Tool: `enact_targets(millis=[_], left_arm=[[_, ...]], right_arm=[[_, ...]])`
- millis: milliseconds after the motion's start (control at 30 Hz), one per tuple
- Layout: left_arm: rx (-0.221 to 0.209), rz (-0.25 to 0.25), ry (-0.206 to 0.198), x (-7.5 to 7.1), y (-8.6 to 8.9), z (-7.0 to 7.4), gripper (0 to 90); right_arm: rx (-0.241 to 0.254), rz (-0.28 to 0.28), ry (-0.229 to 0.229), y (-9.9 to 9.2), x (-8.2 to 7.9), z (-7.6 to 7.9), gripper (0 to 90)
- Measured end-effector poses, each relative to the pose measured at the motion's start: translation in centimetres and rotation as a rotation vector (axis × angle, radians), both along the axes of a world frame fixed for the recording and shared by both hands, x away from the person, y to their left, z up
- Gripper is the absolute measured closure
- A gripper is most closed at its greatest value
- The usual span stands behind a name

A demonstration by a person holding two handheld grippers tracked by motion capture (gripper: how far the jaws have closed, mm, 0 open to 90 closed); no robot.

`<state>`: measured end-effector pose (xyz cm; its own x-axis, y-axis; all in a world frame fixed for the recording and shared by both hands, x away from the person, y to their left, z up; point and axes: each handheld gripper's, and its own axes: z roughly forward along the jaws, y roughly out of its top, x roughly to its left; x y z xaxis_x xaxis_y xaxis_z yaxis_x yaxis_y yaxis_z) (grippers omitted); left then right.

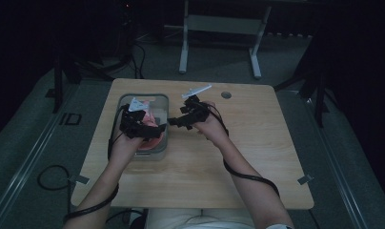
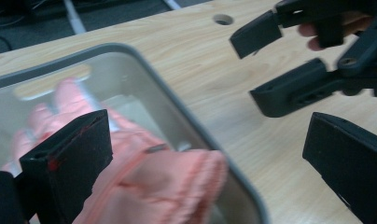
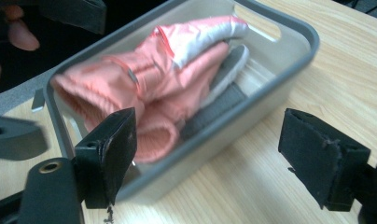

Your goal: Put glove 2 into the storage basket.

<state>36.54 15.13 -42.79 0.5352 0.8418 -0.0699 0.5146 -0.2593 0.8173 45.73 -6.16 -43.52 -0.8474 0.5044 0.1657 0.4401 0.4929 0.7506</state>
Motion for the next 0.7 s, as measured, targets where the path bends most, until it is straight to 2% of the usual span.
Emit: enact_targets(millis=[100,333,400,533,700], left_arm=[[-0.008,-0.022,0.000,-0.5,-0.7,0.0,0.9],[-0.024,-0.116,-0.003,-2.3,-3.7,-0.7,0.9],[-0.016,-0.136,-0.002,-2.6,-4.3,-0.9,0.9],[-0.027,-0.167,-0.006,-3.2,-5.6,-1.2,0.9],[-0.017,-0.200,0.009,-3.7,-7.1,-2.3,0.9]], right_arm=[[-0.001,-0.008,-0.001,-0.8,-0.3,-0.3,19.1],[0.003,-0.024,0.004,-3.5,-1.5,-1.9,17.9],[0.004,-0.029,0.004,-4.0,-1.7,-2.2,17.6],[0.012,-0.041,0.006,-5.1,-2.1,-3.3,17.3],[0.006,-0.045,0.011,-6.5,-2.7,-4.4,16.9]])
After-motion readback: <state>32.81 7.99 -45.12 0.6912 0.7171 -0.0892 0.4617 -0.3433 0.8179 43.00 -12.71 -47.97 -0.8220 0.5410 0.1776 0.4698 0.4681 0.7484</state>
